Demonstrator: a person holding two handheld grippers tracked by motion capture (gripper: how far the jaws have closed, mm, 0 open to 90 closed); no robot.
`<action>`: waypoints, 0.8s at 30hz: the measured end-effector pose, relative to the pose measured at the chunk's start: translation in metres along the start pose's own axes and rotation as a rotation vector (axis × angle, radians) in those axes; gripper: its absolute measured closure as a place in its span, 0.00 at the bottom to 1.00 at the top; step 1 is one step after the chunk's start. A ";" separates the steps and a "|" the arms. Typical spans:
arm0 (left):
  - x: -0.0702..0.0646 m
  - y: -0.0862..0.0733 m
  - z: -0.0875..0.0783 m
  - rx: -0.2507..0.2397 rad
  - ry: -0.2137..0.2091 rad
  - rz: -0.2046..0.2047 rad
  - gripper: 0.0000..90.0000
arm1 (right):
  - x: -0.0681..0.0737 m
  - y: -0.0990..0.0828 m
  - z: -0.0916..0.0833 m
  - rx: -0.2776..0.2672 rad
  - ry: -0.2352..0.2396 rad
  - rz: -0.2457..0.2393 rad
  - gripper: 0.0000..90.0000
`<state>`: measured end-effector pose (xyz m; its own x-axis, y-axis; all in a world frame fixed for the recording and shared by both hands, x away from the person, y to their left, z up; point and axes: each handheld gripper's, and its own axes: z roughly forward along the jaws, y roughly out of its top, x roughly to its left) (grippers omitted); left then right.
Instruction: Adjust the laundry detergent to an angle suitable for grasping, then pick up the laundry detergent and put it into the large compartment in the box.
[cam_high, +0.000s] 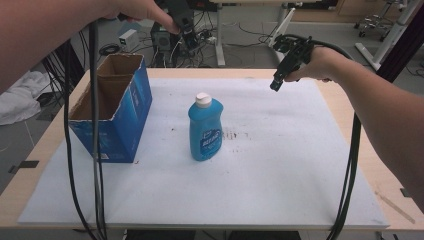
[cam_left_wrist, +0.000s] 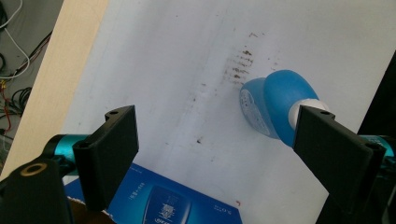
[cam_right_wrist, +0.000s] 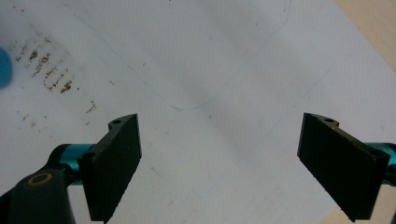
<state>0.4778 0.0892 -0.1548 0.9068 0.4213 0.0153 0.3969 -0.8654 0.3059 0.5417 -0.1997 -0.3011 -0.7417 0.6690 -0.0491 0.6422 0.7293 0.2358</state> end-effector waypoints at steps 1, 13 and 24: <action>0.000 0.000 0.000 -0.001 0.001 -0.002 0.16 | 0.000 0.000 0.000 0.000 0.000 0.000 0.14; -0.003 0.001 -0.001 -0.002 -0.002 0.004 0.16 | 0.000 -0.001 -0.001 0.002 0.002 -0.002 0.14; -0.009 -0.006 -0.012 -0.023 -0.001 0.021 0.16 | -0.001 -0.003 -0.001 0.007 -0.003 0.012 0.14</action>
<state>0.4658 0.0945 -0.1452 0.9151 0.4027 0.0206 0.3744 -0.8677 0.3271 0.5398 -0.2026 -0.3006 -0.7333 0.6781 -0.0494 0.6524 0.7223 0.2296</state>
